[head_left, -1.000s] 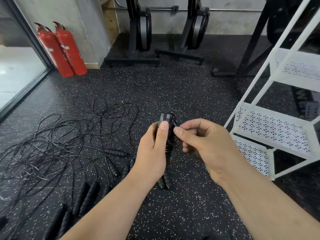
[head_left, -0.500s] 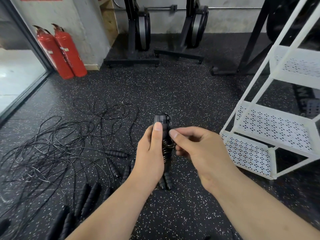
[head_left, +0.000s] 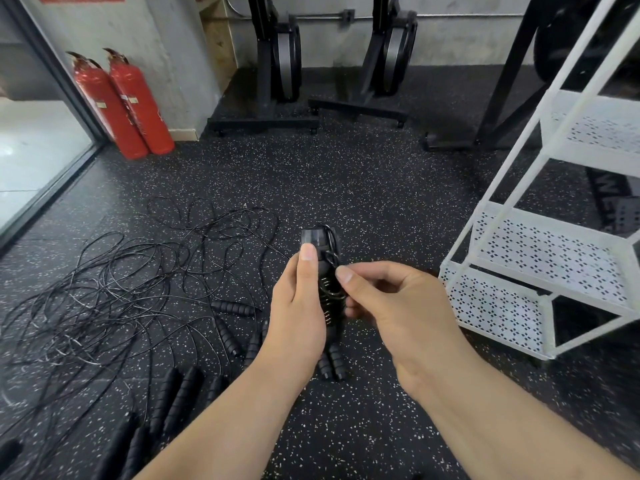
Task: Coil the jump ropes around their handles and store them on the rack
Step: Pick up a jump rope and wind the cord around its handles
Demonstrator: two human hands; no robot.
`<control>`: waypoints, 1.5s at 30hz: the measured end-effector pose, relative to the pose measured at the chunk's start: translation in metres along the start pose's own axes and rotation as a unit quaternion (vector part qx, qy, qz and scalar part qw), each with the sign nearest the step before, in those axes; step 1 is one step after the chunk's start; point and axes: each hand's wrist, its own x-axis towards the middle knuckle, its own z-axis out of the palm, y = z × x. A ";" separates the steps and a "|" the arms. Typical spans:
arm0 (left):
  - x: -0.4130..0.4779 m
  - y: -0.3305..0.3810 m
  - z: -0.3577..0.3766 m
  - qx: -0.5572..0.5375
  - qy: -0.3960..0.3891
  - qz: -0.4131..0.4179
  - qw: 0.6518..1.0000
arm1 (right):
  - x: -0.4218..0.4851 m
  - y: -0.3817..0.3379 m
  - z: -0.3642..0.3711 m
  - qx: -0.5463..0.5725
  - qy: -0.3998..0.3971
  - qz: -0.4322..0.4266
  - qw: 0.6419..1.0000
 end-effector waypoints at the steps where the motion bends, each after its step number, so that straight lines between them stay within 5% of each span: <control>1: 0.000 0.000 0.000 -0.003 0.003 -0.001 1.000 | -0.002 0.002 0.001 0.000 0.003 -0.005 1.000; 15: 0.004 0.006 -0.006 0.046 -0.043 0.107 0.992 | 0.007 0.002 -0.001 0.037 0.011 0.043 0.998; 20: 0.005 0.008 -0.008 0.021 -0.051 0.095 0.994 | 0.012 -0.005 -0.007 0.033 -0.061 0.054 0.996; 29: 0.009 0.002 -0.011 0.062 -0.078 0.086 0.991 | 0.010 0.002 -0.005 0.053 -0.042 0.079 0.995; 45: 0.011 -0.002 -0.005 0.054 -0.065 0.111 0.990 | 0.005 0.011 0.003 0.026 0.002 -0.019 0.999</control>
